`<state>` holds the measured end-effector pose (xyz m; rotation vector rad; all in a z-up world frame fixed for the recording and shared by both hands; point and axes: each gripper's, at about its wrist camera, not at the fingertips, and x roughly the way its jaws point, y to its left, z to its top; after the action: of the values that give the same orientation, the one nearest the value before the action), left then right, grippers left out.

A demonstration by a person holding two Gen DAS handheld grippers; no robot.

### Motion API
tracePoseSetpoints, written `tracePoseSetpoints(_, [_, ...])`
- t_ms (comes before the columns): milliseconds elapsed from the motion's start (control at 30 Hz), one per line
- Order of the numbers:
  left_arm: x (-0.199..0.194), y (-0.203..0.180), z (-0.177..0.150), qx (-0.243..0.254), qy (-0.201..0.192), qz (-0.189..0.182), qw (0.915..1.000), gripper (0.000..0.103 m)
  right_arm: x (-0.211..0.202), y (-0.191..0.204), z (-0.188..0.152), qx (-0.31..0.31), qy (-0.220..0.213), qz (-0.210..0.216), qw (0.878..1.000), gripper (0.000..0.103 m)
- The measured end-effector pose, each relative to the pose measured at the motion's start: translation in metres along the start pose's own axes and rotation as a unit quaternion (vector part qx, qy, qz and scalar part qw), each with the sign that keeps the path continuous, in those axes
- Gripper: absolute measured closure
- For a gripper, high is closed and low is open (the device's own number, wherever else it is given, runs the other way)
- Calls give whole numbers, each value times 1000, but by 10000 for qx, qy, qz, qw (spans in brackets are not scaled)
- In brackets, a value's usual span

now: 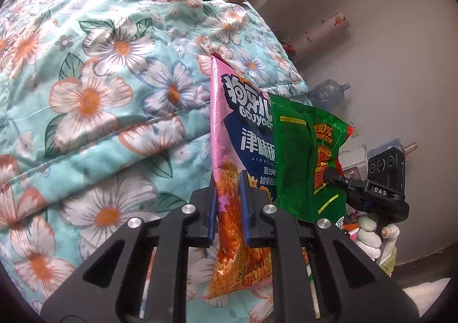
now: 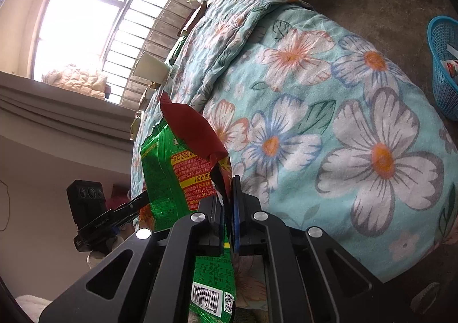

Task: Collect trash
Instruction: 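Lift both snack bags and carry them toward the blue wastebasket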

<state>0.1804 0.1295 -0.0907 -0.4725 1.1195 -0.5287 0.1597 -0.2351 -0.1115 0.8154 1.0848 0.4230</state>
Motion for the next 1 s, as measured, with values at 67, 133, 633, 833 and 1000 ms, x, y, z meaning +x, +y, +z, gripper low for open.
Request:
tracePoseSetpoints(67, [-6,-1,2,5,-85,-18,10000,93,-7,2,3,2,-81,112,9999,98])
tracePoseSetpoints(133, [-14,-3,4,2,-173,-55,9998,94,-14,2,6,28,-177,201,9996,98])
tracePoseSetpoints(633, [-70,-18,22,53,-886,-283,9956,101,-70,-14,19,219,-944,484,9941,98])
tracePoseSetpoints(833, [-82,-31,25,118,-1075,-348,9935,102,-80,-20,18,295,-1094,588,9918,98])
tracePoseSetpoints(1000, [-87,-47,31,248,-1168,-389,9921,102,-88,-28,19,370,-1197,690,9897,98])
